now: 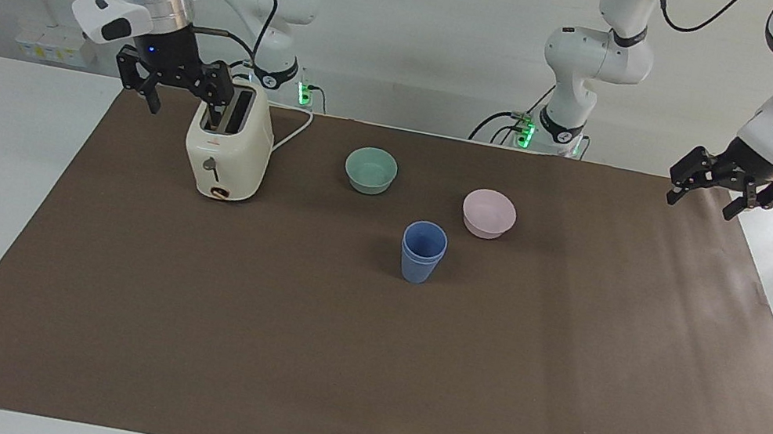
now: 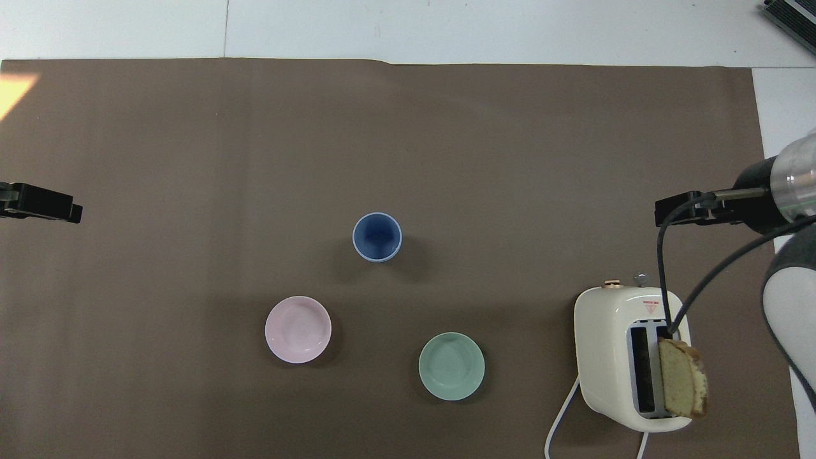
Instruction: Stack blue cups with both arms
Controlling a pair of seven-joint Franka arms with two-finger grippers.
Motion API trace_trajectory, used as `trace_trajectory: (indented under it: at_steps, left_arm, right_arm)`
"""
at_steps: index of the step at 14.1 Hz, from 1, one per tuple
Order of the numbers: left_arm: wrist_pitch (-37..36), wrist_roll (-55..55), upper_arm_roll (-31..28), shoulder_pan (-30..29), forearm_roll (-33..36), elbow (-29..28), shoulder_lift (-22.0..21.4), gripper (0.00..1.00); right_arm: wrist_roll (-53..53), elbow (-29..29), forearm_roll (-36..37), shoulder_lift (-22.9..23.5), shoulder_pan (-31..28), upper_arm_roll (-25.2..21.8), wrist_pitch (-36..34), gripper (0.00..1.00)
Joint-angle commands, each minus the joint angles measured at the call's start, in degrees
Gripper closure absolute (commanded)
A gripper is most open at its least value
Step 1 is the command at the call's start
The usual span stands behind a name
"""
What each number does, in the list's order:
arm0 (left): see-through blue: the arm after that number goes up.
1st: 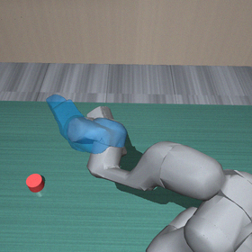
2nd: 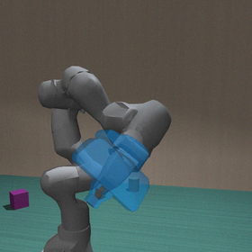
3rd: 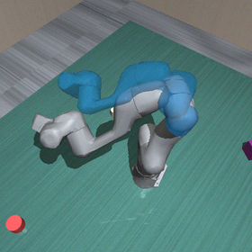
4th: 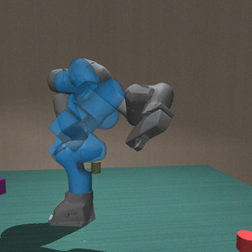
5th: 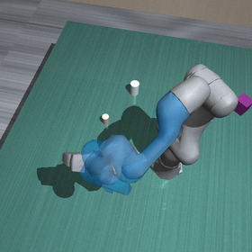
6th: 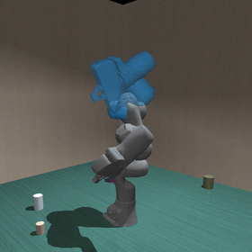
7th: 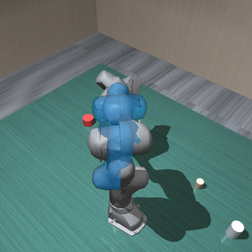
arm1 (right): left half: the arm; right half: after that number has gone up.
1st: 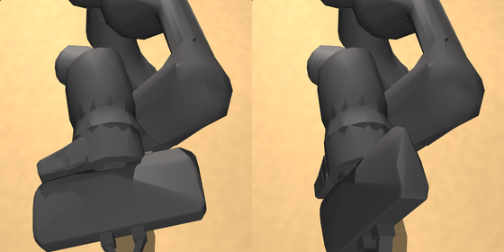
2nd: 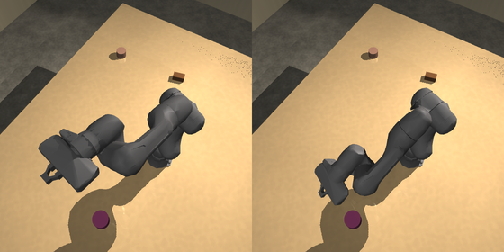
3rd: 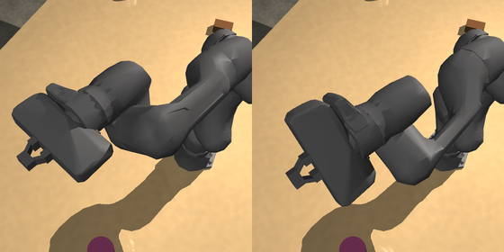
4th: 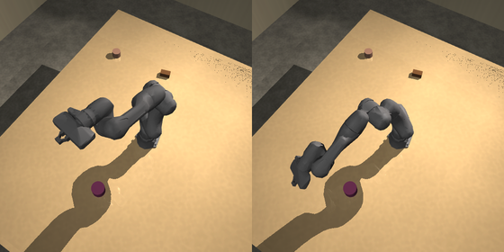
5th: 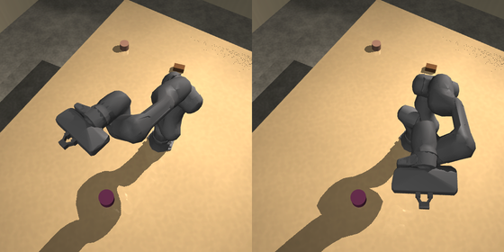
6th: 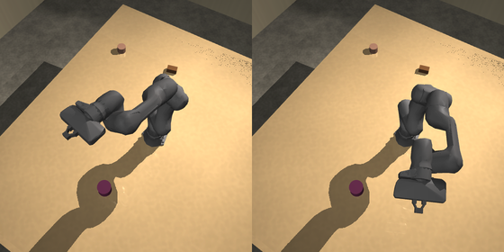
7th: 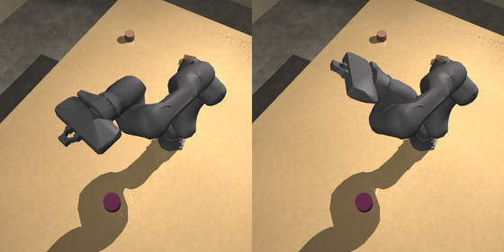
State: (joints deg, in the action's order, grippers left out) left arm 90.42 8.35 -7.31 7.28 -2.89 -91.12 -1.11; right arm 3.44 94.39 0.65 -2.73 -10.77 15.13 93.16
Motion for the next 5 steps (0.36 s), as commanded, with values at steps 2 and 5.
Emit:
trace_trajectory:
  at_steps: [2, 5]
  left_arm:
    - [-0.7, -0.3, -0.1, 0.5, 1.2, 0.1, -0.3, 0.0]
    - [-0.7, 0.0, -0.1, 0.5, 1.2, 0.1, -0.4, 0.0]
  right_arm:
    - [-1.1, 2.1, -1.0, -1.7, -0.7, 0.0, 1.5, 0.0]
    - [-1.0, 2.1, -1.0, -1.6, -0.7, 0.0, 2.2, 0.0]
